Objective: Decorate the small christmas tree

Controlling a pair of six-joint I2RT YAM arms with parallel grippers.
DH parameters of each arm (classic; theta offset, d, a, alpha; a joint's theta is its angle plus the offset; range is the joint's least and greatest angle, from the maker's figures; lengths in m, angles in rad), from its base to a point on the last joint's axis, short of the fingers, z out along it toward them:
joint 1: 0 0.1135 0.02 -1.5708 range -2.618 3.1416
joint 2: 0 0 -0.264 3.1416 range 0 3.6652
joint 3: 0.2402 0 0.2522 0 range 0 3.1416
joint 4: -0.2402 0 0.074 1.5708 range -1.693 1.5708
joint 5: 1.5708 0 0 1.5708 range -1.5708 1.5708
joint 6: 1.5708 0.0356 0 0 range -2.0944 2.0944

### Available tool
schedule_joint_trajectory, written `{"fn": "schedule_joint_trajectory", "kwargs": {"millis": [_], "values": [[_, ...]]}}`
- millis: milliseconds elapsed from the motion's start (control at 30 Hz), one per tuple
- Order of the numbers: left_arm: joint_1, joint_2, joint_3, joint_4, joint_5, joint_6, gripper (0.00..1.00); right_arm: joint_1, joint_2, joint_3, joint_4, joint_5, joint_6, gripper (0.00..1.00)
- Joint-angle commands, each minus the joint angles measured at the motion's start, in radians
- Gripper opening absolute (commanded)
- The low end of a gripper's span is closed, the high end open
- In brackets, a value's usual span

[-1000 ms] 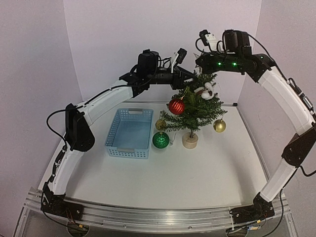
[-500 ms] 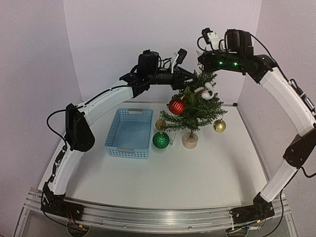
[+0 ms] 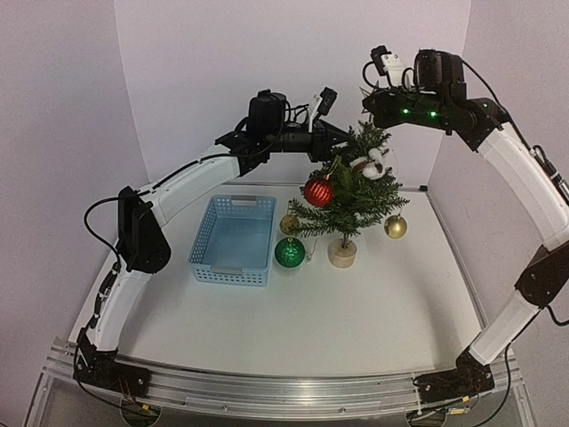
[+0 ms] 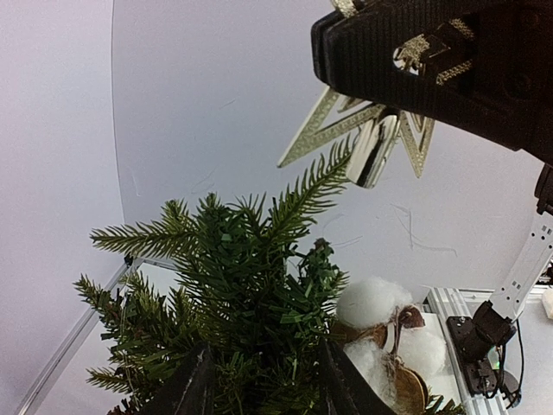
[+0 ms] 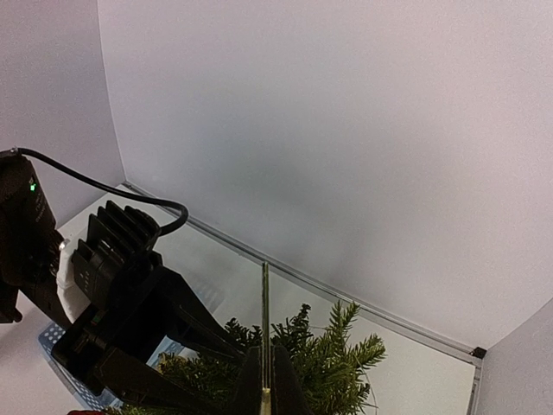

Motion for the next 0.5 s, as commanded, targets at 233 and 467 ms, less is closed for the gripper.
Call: {"fn": "schedule_joint_trajectory", "kwargs": {"millis": [233, 467], "values": [[-0.003, -0.016, -0.003, 0.018, 0.000, -0.005, 0.40, 0.002, 0.024, -0.005, 0.017, -0.020, -0.008, 0.00], [-0.002, -0.016, -0.007, 0.018, 0.003, -0.008, 0.40, 0.001, 0.031, -0.003, 0.017, -0.016, -0.004, 0.00]]}}
